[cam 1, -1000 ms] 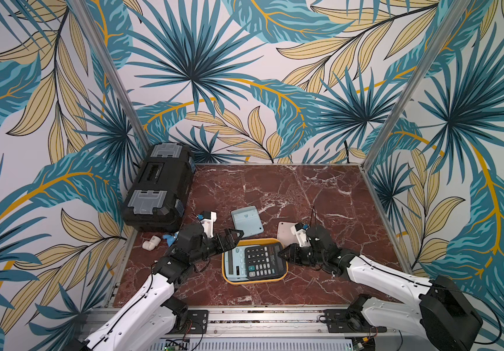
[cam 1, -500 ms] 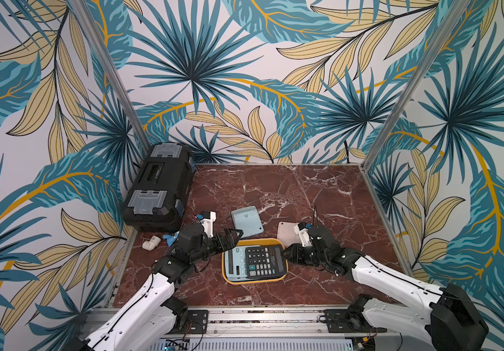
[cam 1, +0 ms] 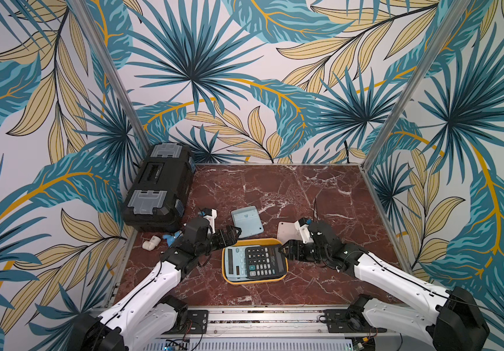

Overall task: Put the calculator in the storage box
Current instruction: Place the calculator in the storage box, then pick up the calculator at the center of the board.

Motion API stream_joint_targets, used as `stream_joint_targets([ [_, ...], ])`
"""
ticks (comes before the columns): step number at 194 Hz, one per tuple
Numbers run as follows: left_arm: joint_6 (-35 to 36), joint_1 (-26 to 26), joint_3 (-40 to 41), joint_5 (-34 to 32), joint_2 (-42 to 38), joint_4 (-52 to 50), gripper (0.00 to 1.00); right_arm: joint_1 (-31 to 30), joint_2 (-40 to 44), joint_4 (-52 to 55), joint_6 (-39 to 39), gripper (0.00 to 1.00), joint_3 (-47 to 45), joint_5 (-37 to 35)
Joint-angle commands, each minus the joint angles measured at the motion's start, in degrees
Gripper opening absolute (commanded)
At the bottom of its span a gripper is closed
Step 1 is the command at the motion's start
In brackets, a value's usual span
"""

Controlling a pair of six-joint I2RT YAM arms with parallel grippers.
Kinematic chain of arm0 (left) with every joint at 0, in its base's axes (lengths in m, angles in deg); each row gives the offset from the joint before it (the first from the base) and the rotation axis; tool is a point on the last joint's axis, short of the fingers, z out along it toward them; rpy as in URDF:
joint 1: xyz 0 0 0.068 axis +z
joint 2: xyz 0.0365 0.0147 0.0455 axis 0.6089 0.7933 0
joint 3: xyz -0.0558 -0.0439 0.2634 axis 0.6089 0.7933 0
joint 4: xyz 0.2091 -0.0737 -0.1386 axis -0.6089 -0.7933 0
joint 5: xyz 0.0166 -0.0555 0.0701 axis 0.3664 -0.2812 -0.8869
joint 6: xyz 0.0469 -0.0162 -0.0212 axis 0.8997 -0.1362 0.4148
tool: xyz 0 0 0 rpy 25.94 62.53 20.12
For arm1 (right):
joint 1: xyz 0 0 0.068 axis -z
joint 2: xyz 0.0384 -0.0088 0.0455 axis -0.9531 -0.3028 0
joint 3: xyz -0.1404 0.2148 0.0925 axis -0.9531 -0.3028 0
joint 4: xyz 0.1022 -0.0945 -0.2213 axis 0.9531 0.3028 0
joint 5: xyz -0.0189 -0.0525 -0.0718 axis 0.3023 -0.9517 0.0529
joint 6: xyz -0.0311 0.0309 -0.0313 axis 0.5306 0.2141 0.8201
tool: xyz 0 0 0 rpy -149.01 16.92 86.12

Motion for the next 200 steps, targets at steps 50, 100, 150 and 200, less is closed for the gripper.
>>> stream_joint_targets([
  [50, 2.9, 5.0, -3.8, 3.2, 9.6, 5.4, 1.0, 1.2, -4.8, 1.7, 3.8, 0.99, 4.7, -1.0],
  [100, 3.9, 7.7, -5.5, 6.7, 15.9, 7.2, 1.0, 3.5, -6.3, 1.6, 5.6, 0.99, 6.3, -0.2],
  [150, 2.9, 9.0, -6.3, 8.0, 20.2, 10.5, 1.0, 6.9, -8.4, 0.8, 7.1, 0.99, 7.7, 2.6],
  [200, 0.2, 10.3, -6.2, 10.4, 25.9, 16.7, 1.0, 9.3, -10.6, -0.9, 7.5, 1.0, 8.5, 5.3],
])
